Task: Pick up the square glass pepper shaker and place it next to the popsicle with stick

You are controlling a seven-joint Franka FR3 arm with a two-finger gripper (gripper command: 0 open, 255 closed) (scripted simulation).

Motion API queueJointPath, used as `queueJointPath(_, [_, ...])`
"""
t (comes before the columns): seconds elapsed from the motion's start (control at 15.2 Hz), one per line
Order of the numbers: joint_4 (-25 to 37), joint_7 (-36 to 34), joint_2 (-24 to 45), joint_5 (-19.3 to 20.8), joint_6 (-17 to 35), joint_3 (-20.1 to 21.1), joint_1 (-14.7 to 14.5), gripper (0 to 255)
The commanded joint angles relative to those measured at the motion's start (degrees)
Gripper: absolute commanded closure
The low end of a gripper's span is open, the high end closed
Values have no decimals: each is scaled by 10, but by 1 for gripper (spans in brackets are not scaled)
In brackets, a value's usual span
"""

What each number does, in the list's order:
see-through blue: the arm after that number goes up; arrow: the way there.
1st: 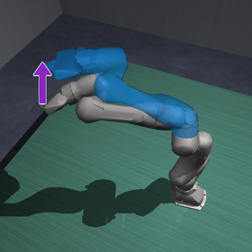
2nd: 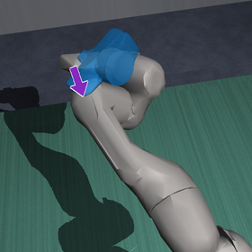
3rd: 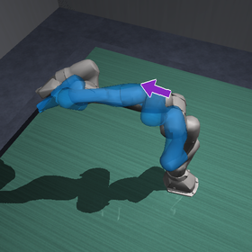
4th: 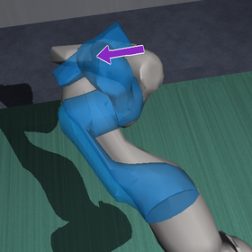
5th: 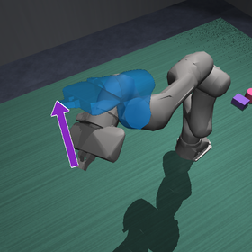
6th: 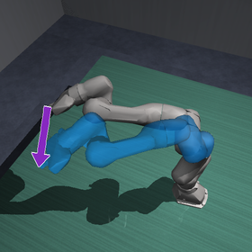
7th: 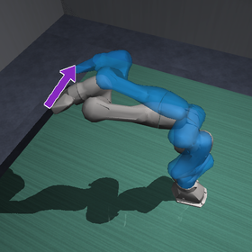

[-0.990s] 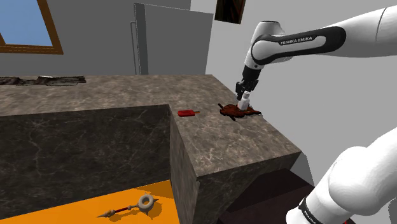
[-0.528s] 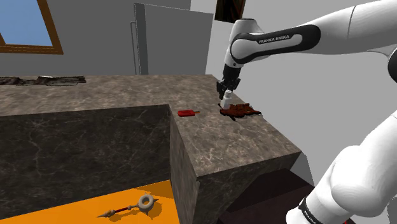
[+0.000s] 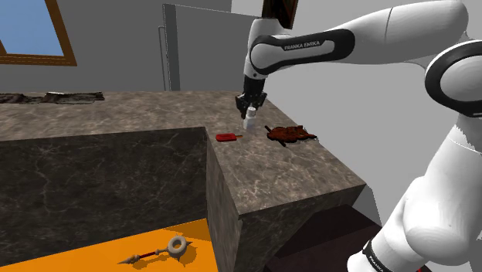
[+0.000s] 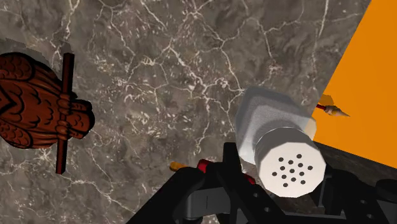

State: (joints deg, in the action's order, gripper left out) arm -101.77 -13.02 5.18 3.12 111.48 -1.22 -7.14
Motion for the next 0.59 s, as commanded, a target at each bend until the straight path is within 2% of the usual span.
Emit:
queueJointPath(0.0, [51, -15, 39, 1, -13, 7, -8, 255])
queueJointPath(0.13, [103, -32, 77, 3, -28, 14, -19, 255])
queueJointPath(0.53, [63, -35, 81, 4, 16, 13, -19, 255])
